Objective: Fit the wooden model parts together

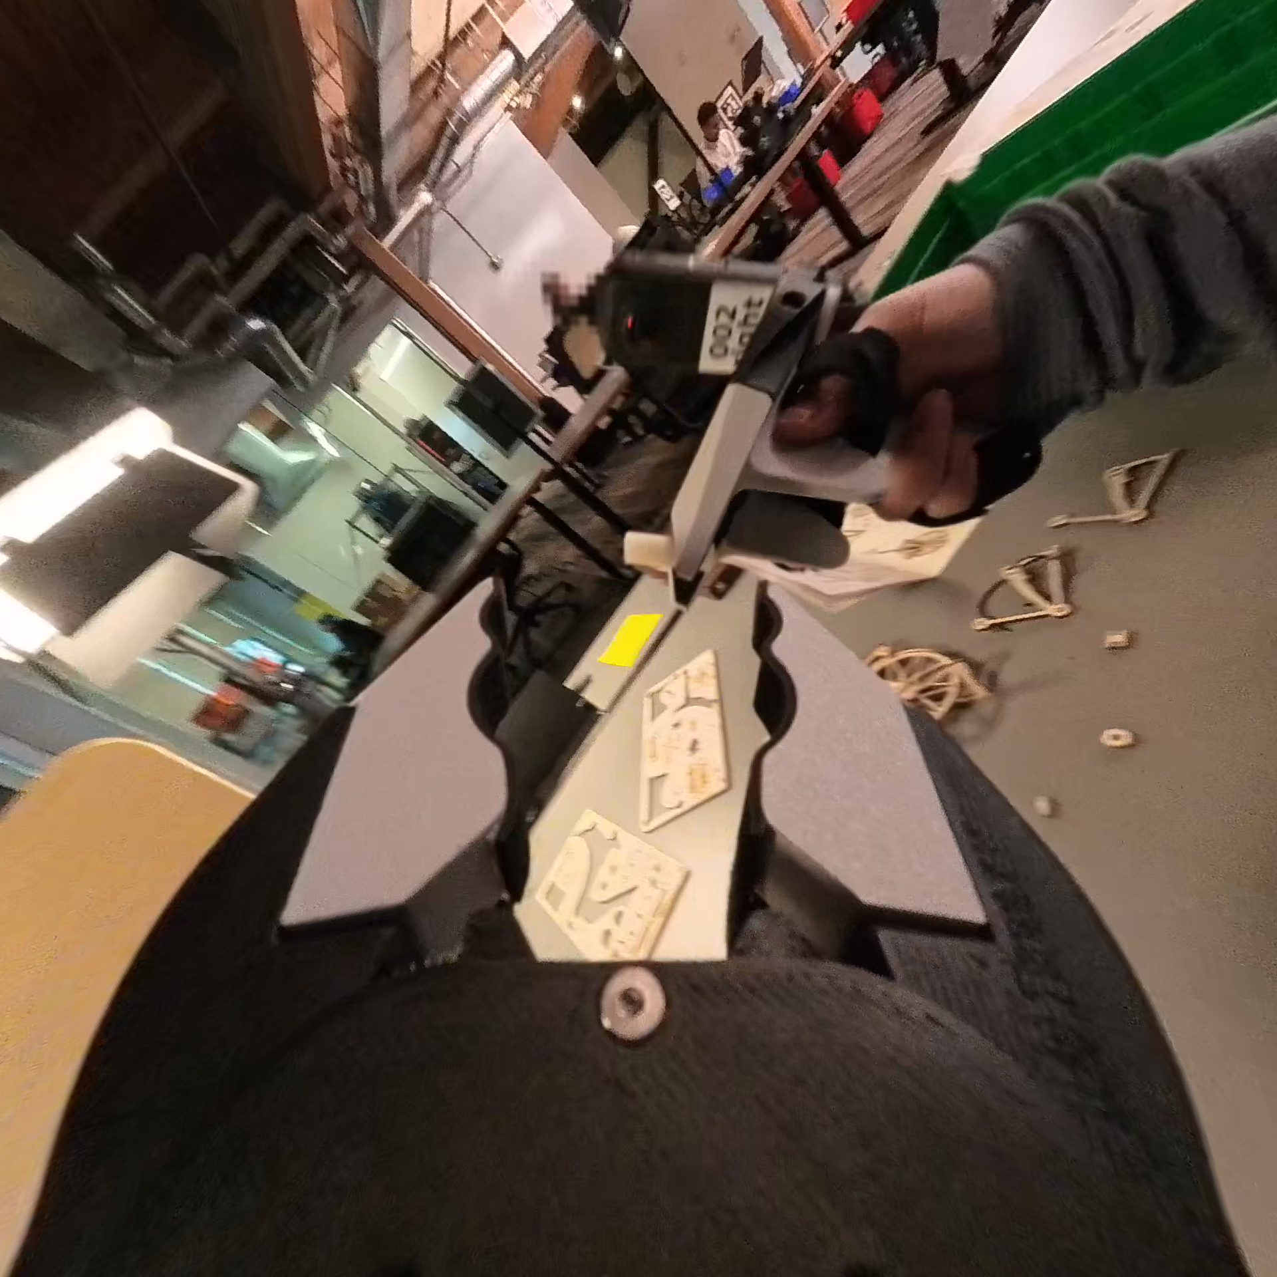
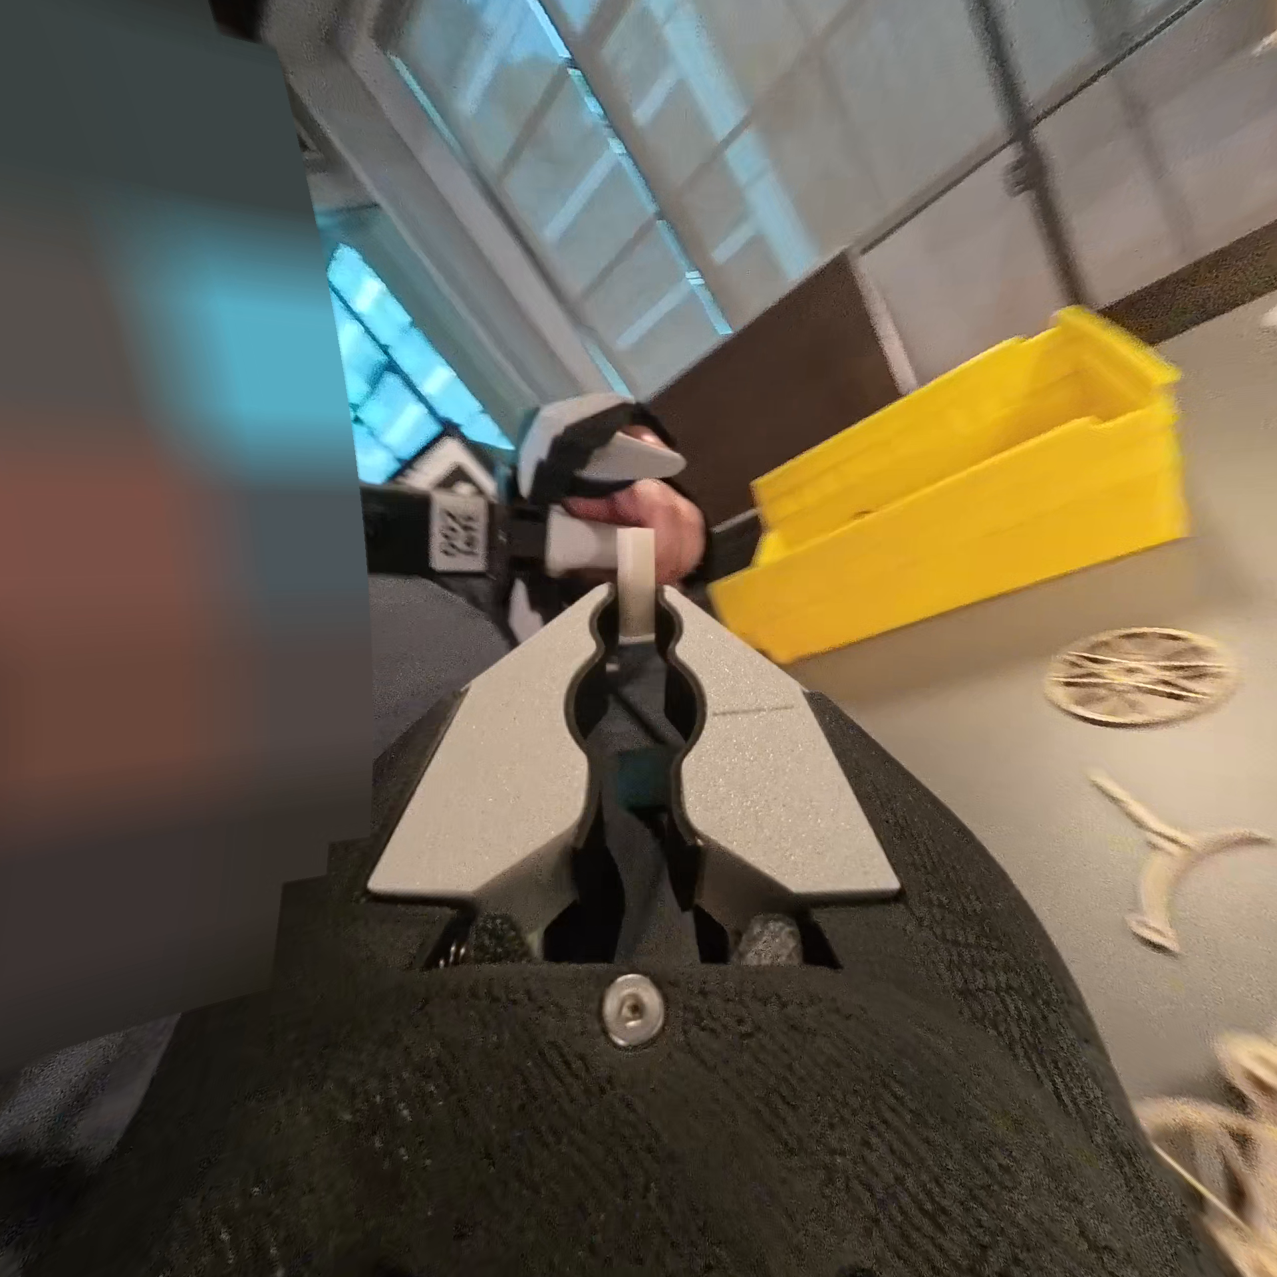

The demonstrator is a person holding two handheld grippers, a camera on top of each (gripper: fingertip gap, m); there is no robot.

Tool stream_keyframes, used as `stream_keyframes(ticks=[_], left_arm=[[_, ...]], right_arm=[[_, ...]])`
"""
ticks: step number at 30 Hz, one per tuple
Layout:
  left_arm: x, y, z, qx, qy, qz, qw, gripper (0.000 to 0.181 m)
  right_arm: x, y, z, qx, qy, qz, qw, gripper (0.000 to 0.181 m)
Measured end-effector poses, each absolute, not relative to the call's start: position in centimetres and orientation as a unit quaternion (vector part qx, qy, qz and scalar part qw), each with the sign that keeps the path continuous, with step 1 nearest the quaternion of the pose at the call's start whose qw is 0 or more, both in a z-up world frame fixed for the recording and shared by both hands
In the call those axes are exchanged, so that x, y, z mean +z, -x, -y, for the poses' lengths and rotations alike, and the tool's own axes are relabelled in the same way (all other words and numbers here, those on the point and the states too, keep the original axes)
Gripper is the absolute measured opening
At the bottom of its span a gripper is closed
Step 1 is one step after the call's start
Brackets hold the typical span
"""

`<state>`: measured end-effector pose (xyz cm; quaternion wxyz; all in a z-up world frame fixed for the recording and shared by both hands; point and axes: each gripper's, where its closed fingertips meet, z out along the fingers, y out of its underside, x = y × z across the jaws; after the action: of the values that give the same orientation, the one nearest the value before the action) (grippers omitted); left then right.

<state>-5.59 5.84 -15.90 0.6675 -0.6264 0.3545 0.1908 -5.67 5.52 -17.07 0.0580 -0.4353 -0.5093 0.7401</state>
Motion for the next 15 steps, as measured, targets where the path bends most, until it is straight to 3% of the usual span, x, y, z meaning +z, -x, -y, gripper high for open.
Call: stream_keyframes(ticks=[1,7,10,15], left_arm=[[-16.5,5.4,-5.6,0.162,0.639,-0.349,0.666,0.071],[-26.6,3.7,-5.4,0.000,0.764,-0.318,0.561,0.057],[-32.5,2.6,-5.0,-0.081,0.821,-0.302,0.477,0.047],[-36.9,2.3,-5.6,-0.140,0.859,-0.259,0.420,0.037]], right_arm=[[-17.9,5.2,-6.1,0.720,0.446,0.522,0.100,0.008],[-24.7,0.7,-10.4,0.528,0.501,0.590,0.349,0.008],[-28.2,-1.3,-11.0,0.425,0.497,0.632,0.415,0.008],[-31.5,-2.7,-11.9,0.264,0.453,0.687,0.504,0.007]])
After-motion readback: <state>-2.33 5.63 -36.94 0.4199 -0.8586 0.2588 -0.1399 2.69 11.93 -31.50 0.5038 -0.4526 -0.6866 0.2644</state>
